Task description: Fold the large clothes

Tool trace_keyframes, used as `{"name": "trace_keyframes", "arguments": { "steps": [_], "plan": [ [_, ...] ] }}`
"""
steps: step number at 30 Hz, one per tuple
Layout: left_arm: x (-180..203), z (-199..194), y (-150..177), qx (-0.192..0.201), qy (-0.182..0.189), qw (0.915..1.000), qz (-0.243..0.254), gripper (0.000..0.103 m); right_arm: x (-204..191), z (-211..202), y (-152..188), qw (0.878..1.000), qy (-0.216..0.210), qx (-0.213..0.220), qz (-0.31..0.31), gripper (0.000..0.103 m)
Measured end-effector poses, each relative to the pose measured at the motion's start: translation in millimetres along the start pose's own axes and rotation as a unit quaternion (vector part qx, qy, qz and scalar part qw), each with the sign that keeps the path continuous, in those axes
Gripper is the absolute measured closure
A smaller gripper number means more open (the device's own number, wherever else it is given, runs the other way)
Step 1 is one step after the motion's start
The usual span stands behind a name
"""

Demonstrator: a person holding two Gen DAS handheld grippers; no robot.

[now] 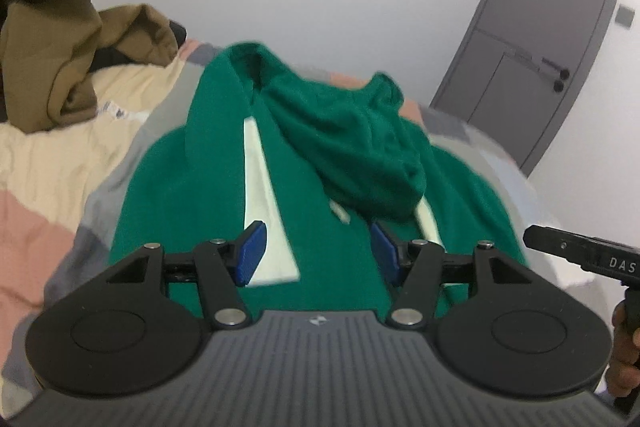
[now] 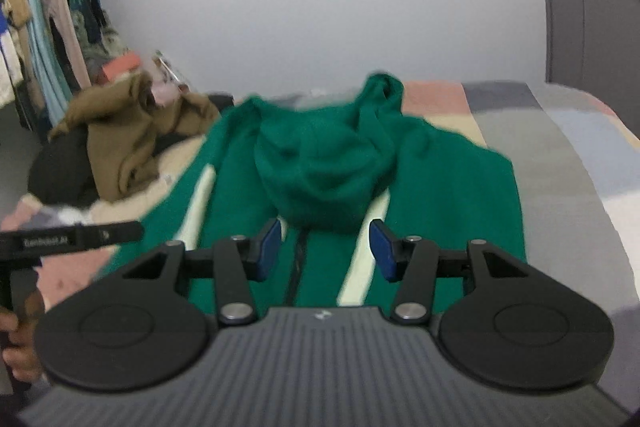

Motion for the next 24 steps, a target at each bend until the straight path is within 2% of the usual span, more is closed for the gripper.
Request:
{"name": "trace_keyframes", "arguments": {
  "steps": [1, 3, 5, 6, 10, 13, 18, 22, 24],
  "plan": [
    [-0.1, 2.9, 3.4, -0.006, -0.001, 1.0000, 0.002, 0.039, -1.6, 1.2, 4.8, 1.000, 0.005, -0.005, -0.001, 0.052],
    [0.6, 9.6, 8.5, -0.025, -0.003, 0.9997, 0.003, 0.039, -2.5, 5.6, 12.3, 1.000, 0.014, -0.016, 0.002, 0.042],
    [0.9, 19.1, 12.4, -0.046, -0.006, 0.9989, 0.006, 0.039, -1.8, 11.3, 16.6, 1.000, 0.013, -0.025, 0.007, 0.024],
    [-2.2, 24.4, 12.4, -0.052, -0.009, 0.9986, 0.009, 0.039, -0.8, 14.5, 17.7, 0.999, 0.017, -0.029, 0.010, 0.023],
    [-5.4, 39.8, 19.6, -0.080, -0.031, 0.9958, 0.030, 0.039, 1.0, 28.5, 23.8, 0.998, 0.034, -0.058, 0.017, 0.023],
    [-4.7, 48.1, 24.1, -0.098, -0.046, 0.9930, 0.048, 0.039, 4.0, 40.1, 29.2, 0.995, 0.025, -0.091, 0.024, 0.023],
    [2.5, 59.4, 31.3, -0.111, -0.072, 0.9889, 0.069, 0.039, -10.4, 66.0, 44.7, 0.987, 0.055, -0.147, -0.032, 0.022],
    [12.0, 71.2, 39.9, -0.118, -0.110, 0.9821, 0.097, 0.039, -23.8, 78.8, 56.5, 0.980, 0.083, -0.162, -0.086, 0.022],
    [13.5, 75.6, 42.1, -0.118, -0.127, 0.9795, 0.103, 0.042, -24.7, 77.2, 56.4, 0.979, 0.091, -0.158, -0.095, 0.032]
  ]
}}
Point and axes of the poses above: each gripper's, at about its wrist camera, not at the fingertips, and z roughly the way its jaws point, x to its right, y to its underside, the point moved 1 cm from there along z, roughly the way its jaws point, and after that the axes turned 10 degrees about -x, right-handed, at the moved point
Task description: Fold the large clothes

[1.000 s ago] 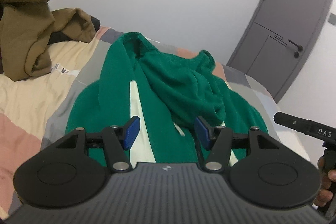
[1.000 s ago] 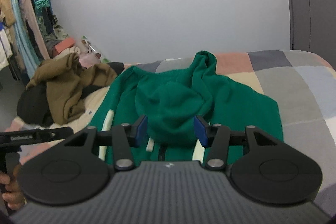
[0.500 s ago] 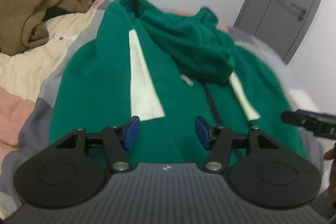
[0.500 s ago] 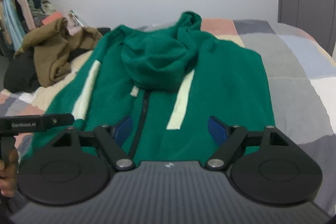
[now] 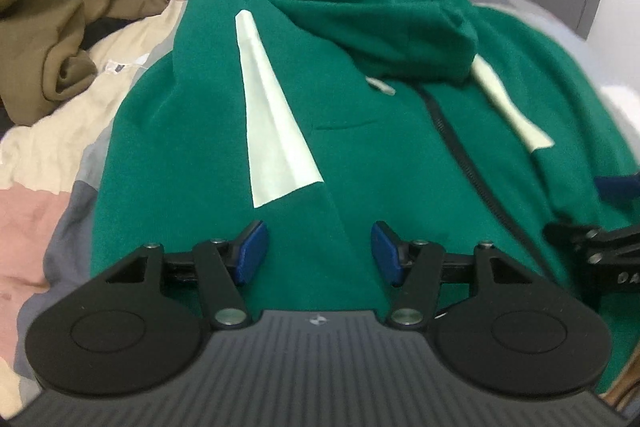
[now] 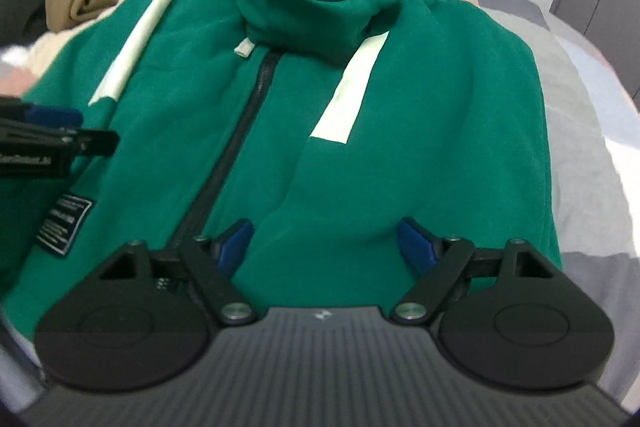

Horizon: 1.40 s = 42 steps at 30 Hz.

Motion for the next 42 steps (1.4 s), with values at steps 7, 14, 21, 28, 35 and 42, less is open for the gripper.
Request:
{"name": "trace_keyframes", "arguments": {
  "steps": [7, 14, 21, 28, 35, 42],
  "plan": [
    [-20.1, -10.6, 0.8, 0.022, -0.025, 0.9989, -0.033, 0.096, 21.9, -24.3, -0.4, 0.998, 0.024, 0.038, 0.051, 0.091],
    [-108.0, -49.7, -12.8, 0.076, -0.029, 0.9869, -0.140, 0.097, 94.7, -73.6, -15.9, 0.980, 0.067, 0.121, 0.141, 0.092],
    [-218.5, -57.7, -35.9, 0.093, -0.060, 0.9544, -0.277, 0.098, 192.4, -76.0, -41.9, 0.948, 0.117, 0.161, 0.249, 0.092],
    [-279.3, -19.9, -51.1, 0.074, -0.145, 0.9369, -0.309, 0.098, 273.0, -24.6, -44.5, 0.903, 0.177, 0.153, 0.360, 0.092],
    [-315.9, 23.7, -44.6, 0.029, -0.143, 0.9194, -0.365, 0.097, 309.6, 42.5, -22.3, 0.895, 0.175, 0.092, 0.399, 0.092],
    [-305.9, 18.1, -47.4, 0.038, -0.146, 0.9234, -0.353, 0.097, 304.6, 51.5, -27.0, 0.898, 0.163, 0.085, 0.401, 0.090]
  ]
}}
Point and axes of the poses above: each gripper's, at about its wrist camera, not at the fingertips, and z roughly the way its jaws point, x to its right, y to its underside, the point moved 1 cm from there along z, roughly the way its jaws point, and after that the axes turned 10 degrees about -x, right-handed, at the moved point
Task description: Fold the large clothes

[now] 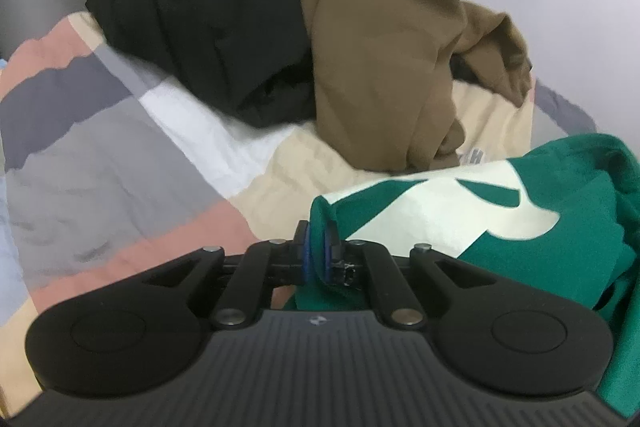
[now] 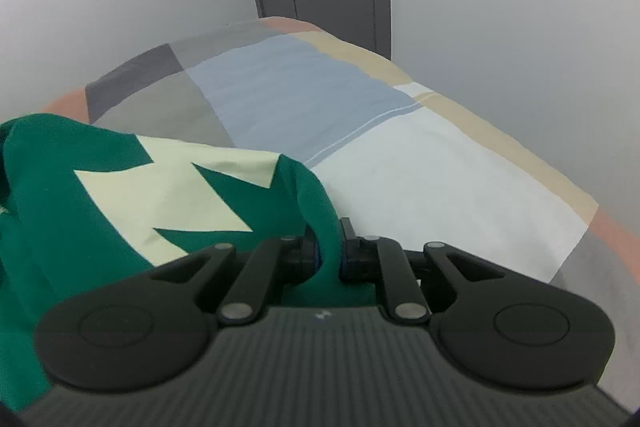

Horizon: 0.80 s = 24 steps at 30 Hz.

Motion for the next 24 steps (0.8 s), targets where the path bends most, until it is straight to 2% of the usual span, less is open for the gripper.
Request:
{"name": "trace_keyframes", "arguments": {
  "steps": [2, 3, 4, 6, 7, 8, 11, 16, 20, 24],
  "plan": [
    [3.2, -5.7, -0.4, 0.004, -0.002, 0.9999, 0.011, 0.091, -1.3, -8.1, 1.3, 1.000, -0.004, 0.008, -0.003, 0.088],
    [4.1, -9.8, 0.1, 0.010, 0.000, 0.9998, 0.016, 0.078, -0.5, -12.9, 1.9, 1.000, -0.005, 0.011, -0.003, 0.087],
    [4.7, -13.4, -0.8, 0.014, -0.001, 0.9997, 0.018, 0.052, -0.2, -17.3, 2.4, 1.000, -0.008, 0.016, -0.003, 0.083],
    [5.5, -23.9, 0.5, 0.032, 0.001, 0.9993, 0.018, 0.032, 0.5, -28.9, 3.3, 0.999, -0.023, 0.026, 0.002, 0.057],
    [6.9, -30.8, 2.3, 0.042, 0.006, 0.9989, 0.022, 0.032, 1.2, -35.4, 4.9, 0.999, -0.034, 0.035, 0.004, 0.035],
    [9.3, -37.3, 4.4, 0.048, 0.013, 0.9984, 0.024, 0.032, 0.6, -42.3, 6.1, 0.998, -0.041, 0.043, 0.004, 0.024],
    [20.5, -57.3, 14.0, 0.065, 0.049, 0.9959, 0.039, 0.032, -4.9, -65.3, 11.5, 0.997, -0.064, 0.052, -0.009, 0.025],
    [54.2, -81.8, 37.3, 0.091, 0.077, 0.9883, 0.096, 0.032, -26.4, -93.1, 21.3, 0.990, -0.114, 0.059, -0.052, 0.025],
    [78.8, -94.3, 58.3, 0.093, 0.122, 0.9811, 0.118, 0.032, -53.0, -112.2, 29.1, 0.979, -0.165, 0.067, -0.103, 0.025],
    [104.9, -95.8, 81.4, 0.074, 0.175, 0.9727, 0.134, 0.032, -80.5, -125.4, 45.3, 0.964, -0.210, 0.058, -0.153, 0.025]
  ]
}}
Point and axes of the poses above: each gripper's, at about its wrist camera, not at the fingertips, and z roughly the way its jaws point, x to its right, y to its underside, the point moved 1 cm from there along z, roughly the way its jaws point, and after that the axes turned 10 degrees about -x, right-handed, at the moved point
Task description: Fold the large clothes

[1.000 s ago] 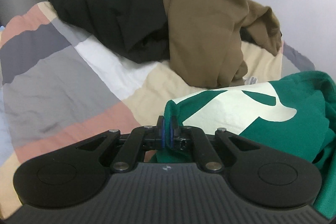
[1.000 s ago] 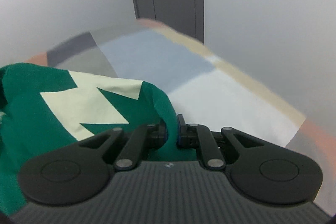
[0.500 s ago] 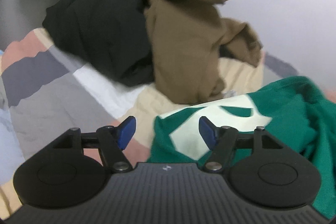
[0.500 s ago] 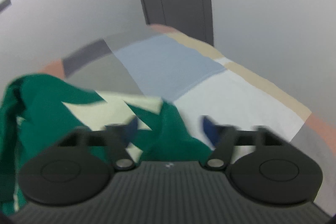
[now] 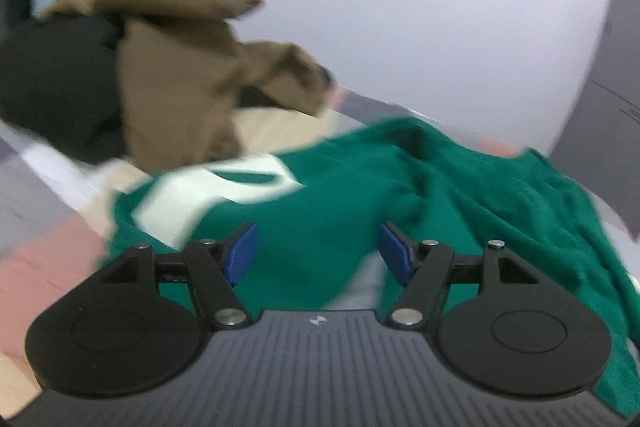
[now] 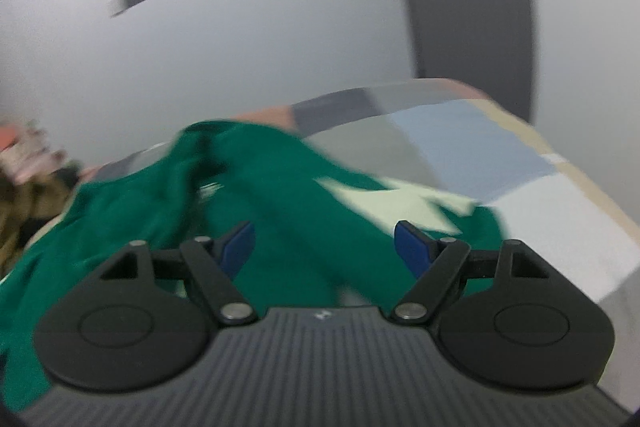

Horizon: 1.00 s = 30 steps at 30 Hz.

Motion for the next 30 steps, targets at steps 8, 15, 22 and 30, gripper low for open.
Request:
{"name": "trace_keyframes", "arguments": {
  "steps": [8, 15, 22, 30],
  "plan": [
    [61.4, 6.8, 25.8, 0.001, 0.049, 0.9960, 0.075, 0.032, -63.0, 1.1, 20.8, 0.993, -0.069, -0.010, -0.090, 0.025],
    [71.7, 25.7, 32.5, -0.022, 0.067, 0.9940, 0.083, 0.032, -114.4, 21.2, 40.8, 0.985, -0.109, -0.039, -0.129, 0.025],
    [68.7, 45.6, 34.8, -0.038, 0.065, 0.9935, 0.086, 0.032, -155.6, 63.3, 43.5, 0.983, -0.130, -0.052, -0.119, 0.001],
    [52.8, 70.5, 33.0, -0.054, 0.068, 0.9941, 0.065, 0.032, -190.6, 128.2, 48.0, 0.982, -0.097, -0.072, -0.147, 0.001]
  ]
}}
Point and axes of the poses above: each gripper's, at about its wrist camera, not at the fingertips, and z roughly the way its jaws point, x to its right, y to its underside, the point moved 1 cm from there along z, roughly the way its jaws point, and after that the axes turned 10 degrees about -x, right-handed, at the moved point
